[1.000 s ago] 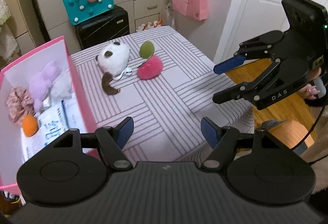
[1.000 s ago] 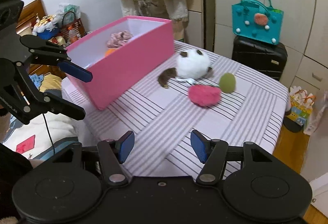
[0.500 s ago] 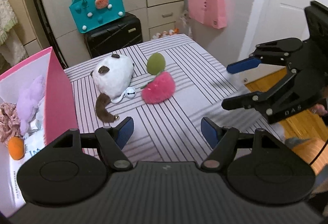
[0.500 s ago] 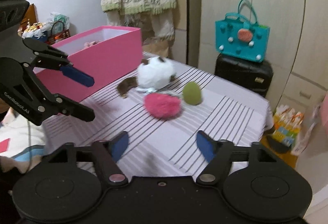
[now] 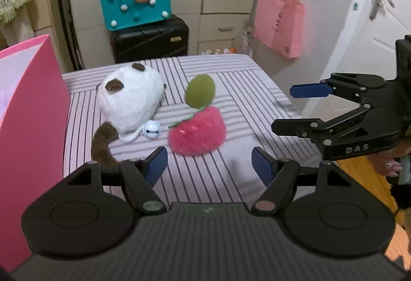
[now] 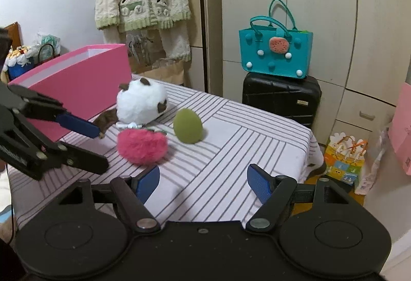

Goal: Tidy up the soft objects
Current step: 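Grasp the pink fuzzy ball with the left gripper while the right gripper grasps the green ball, then carry the pink fuzzy ball with the left gripper while the right gripper carries the green ball over the box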

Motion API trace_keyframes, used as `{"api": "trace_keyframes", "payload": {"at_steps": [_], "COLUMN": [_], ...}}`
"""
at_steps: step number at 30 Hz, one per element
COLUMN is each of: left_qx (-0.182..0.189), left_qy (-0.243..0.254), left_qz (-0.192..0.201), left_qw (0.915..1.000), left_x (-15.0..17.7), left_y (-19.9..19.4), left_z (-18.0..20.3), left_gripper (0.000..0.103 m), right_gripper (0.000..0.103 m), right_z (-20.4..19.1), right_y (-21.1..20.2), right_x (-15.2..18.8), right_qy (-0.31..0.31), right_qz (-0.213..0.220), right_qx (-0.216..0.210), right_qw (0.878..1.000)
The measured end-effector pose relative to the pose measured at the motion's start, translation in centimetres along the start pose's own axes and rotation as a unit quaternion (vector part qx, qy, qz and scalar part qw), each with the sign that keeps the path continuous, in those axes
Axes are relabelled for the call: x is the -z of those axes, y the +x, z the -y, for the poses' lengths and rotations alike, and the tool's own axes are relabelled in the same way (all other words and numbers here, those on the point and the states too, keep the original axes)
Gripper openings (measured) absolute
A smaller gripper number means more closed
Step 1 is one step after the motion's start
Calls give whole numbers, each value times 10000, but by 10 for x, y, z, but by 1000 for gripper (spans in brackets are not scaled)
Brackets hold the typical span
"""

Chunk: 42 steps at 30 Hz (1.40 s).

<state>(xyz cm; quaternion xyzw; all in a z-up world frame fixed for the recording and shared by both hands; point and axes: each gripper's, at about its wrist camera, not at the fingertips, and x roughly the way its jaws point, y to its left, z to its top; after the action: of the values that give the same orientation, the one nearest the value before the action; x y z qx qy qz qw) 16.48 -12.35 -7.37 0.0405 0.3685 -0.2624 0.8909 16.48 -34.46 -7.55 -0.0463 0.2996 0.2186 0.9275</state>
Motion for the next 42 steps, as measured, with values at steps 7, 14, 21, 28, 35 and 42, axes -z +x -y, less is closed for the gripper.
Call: {"api": "trace_keyframes", "payload": {"at_steps": [7, 14, 21, 28, 35, 42], "left_qx": [-291, -324, -497, -469, -255, -112], "left_qy": [-447, -826, -882, -1104, -1237, -1135], "left_qz": [63, 195, 264, 290, 318, 306], "left_qw": [9986, 9959, 9945, 9924, 9915, 9930], "left_x": [-3, -5, -5, -3, 0, 5], "left_y": [26, 38, 50, 54, 48, 34], "left_z": [-8, -5, -1, -9, -14, -10], "left_gripper": [72, 73, 72, 49, 46, 46], "right_gripper": [75, 75, 73, 45, 45, 45], "right_z": [10, 22, 19, 18, 8, 1], "right_y": [30, 58, 84, 102, 86, 66], "right_x": [-16, -37, -42, -38, -30, -25], "right_qy": [149, 765, 1007, 1044, 804, 853], "right_qz": [-3, -29, -327, -349, -143, -154], "right_qx": [-157, -698, -927, -958, -1009, -782], "right_qw": [9998, 9946, 9901, 9893, 9915, 9932]}}
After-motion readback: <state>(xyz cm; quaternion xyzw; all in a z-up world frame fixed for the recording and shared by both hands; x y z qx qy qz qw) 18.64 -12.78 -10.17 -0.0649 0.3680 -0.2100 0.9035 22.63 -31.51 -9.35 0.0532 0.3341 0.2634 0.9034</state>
